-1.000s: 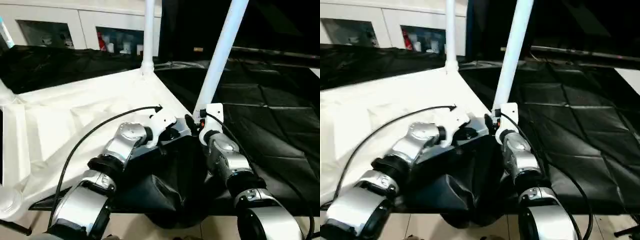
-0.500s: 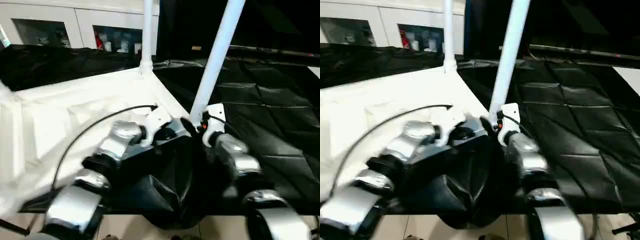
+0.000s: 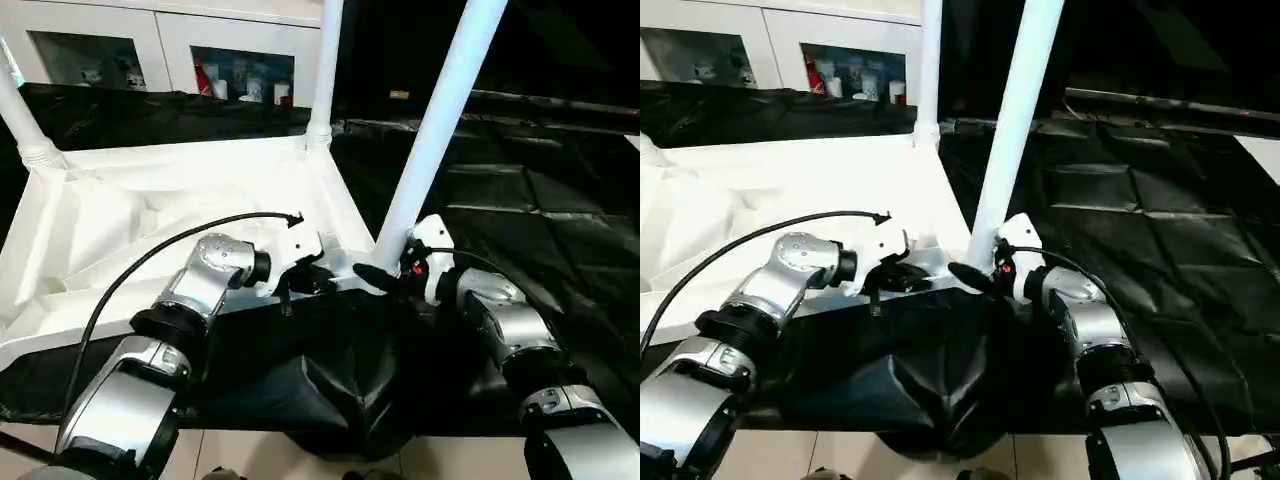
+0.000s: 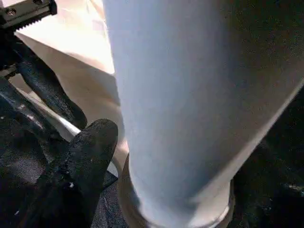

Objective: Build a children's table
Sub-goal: Rotate leg to tighten

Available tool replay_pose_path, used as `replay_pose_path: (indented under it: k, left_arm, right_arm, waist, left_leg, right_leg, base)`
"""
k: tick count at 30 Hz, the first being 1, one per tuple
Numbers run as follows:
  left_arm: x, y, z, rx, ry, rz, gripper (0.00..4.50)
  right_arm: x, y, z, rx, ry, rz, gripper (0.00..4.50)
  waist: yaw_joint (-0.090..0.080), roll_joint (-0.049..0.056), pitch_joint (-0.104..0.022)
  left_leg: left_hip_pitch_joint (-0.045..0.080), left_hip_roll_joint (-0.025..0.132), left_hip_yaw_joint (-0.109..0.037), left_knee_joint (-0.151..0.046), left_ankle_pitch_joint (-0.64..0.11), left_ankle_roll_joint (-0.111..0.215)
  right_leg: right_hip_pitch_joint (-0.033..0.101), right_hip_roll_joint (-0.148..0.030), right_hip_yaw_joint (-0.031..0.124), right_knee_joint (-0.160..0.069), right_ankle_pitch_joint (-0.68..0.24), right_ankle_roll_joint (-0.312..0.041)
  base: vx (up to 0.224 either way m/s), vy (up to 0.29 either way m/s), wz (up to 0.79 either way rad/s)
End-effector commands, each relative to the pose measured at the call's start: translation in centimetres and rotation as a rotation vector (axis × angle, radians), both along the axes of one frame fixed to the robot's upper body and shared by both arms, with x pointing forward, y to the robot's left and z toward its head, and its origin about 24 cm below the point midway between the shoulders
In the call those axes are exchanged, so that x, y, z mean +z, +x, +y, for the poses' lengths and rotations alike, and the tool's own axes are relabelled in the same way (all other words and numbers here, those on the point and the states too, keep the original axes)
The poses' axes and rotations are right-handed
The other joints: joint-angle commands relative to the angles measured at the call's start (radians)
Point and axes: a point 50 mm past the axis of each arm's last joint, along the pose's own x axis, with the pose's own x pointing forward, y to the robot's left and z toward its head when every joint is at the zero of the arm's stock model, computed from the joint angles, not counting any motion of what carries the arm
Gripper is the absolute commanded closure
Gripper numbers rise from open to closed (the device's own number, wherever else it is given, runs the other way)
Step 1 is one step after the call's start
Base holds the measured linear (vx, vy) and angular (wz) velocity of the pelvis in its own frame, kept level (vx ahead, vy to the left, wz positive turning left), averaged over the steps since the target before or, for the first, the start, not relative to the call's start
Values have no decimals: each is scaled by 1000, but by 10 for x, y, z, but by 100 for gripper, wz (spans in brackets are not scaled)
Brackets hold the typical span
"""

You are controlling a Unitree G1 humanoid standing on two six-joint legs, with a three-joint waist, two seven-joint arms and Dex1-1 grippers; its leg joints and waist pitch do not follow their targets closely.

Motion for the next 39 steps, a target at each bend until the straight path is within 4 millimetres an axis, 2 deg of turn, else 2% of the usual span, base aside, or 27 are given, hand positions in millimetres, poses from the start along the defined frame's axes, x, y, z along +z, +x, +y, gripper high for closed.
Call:
replay_pose_path:
  k: [1,7,11,12,14,15,19,20,23,24,29,31,32,33,36,37,38,39]
  left_arm:
    - [-20,-6,3,13,92,61,359]
    - [-19,-6,6,25,83,83,359]
    - [-19,-4,7,47,82,98,407]
    - [-19,-4,7,47,81,100,407]
    - [-20,-5,7,45,80,106,441]
    - [-20,-5,7,46,82,114,443]
    - [-21,-5,6,49,80,121,448]
    - [-21,-6,6,46,77,125,450]
    - [-22,-7,6,40,73,136,450]
    - [-22,-7,6,38,72,139,450]
    - [-22,-7,6,54,68,128,450]
    - [-23,-6,5,77,66,117,450]
    - [-23,-5,3,93,63,110,450]
    - [-23,-4,-2,111,54,103,450]
    - [-23,-3,-8,131,46,93,450]
    - [-24,-2,-14,149,46,79,450]
    - [-26,0,-28,185,44,56,450]
    - [-26,0,-28,185,44,56,450]
  right_arm:
    - [4,-1,5,47,3,-10,81]
    - [3,-1,3,55,-5,-12,81]
    - [4,0,-1,32,-29,-16,81]
    - [4,1,-2,26,-33,-16,81]
    - [4,1,-2,25,-37,-17,81]
    - [4,2,-3,22,-44,-18,81]
    - [4,2,-3,19,-42,-16,81]
    - [4,3,-3,18,-36,-16,98]
    - [4,3,-2,11,-28,-14,98]
    - [4,3,-3,7,-27,-13,126]
    - [2,3,-3,-9,-16,-1,163]
    - [-3,2,-1,-48,-9,18,173]
    - [-7,2,0,-85,-14,34,181]
    - [-14,2,4,-150,-24,58,184]
    - [-20,2,7,-217,-28,77,187]
    - [-24,3,10,-303,-19,95,187]
    - [-30,6,16,-451,-11,131,187]
    - [-30,6,16,-451,-11,131,187]
  waist:
    - [1,6,-57]
    - [3,2,-55]
    - [3,2,-57]
    - [4,2,-56]
    - [4,2,-56]
    - [3,-1,-55]
    - [4,-1,-54]
    - [4,-1,-54]
    - [4,-2,-56]
    - [4,-3,-56]
    - [4,-4,-56]
    - [4,-3,-55]
    - [1,-9,-53]
    - [1,-6,-51]
    - [-5,-4,-49]
    - [-6,-4,-48]
    - [-10,1,-47]
    - [-12,-1,-46]
  left_leg:
    - [7,31,-11,-58,-222,57]
    - [8,31,-12,-59,-244,50]
    - [8,30,-11,-57,-223,57]
    - [8,29,-11,-56,-222,58]
    - [7,29,-11,-56,-225,59]
    - [7,29,-11,-57,-231,58]
    - [8,29,-12,-57,-243,55]
    - [8,29,-12,-57,-241,55]
    - [8,29,-12,-56,-227,57]
    - [7,29,-12,-56,-222,59]
    - [7,28,-11,-55,-220,65]
    - [8,29,-11,-56,-222,64]
    - [7,29,-11,-57,-234,60]
    - [8,28,-12,-58,-245,52]
    - [14,29,-17,-62,-299,24]
    - [15,29,-18,-63,-320,19]
    - [18,29,-20,-65,-337,5]
    - [20,28,-20,-66,-347,-2]
  right_leg:
    - [49,-62,43,-52,-182,-236]
    - [48,-64,43,-59,-248,-223]
    - [48,-62,43,-55,-215,-231]
    - [48,-63,43,-55,-214,-232]
    - [49,-64,43,-56,-223,-231]
    - [48,-63,42,-58,-239,-227]
    - [47,-65,42,-63,-282,-213]
    - [47,-65,42,-62,-284,-210]
    - [47,-64,42,-59,-262,-215]
    - [47,-64,42,-58,-250,-218]
    - [48,-64,42,-58,-251,-219]
    - [46,-64,42,-59,-261,-217]
    - [45,-64,41,-62,-286,-210]
    - [44,-65,41,-66,-321,-200]
    - [36,-65,40,-77,-416,-167]
    - [34,-66,40,-81,-439,-158]
    - [28,-64,40,-83,-460,-150]
    - [26,-64,40,-86,-478,-142]
  base:
    - [0,0,0]
    - [0,0,0]
    - [0,0,0]
    - [0,0,0]
    - [0,0,0]
    - [0,0,0]
    - [0,0,0]
    - [0,0,0]
    - [0,0,0]
    - [0,0,0]
    - [0,0,0]
    - [0,0,0]
    - [0,0,0]
    - [0,0,0]
    - [0,0,0]
    - [0,0,0]
    - [0,0,0]
    - [0,0,0]
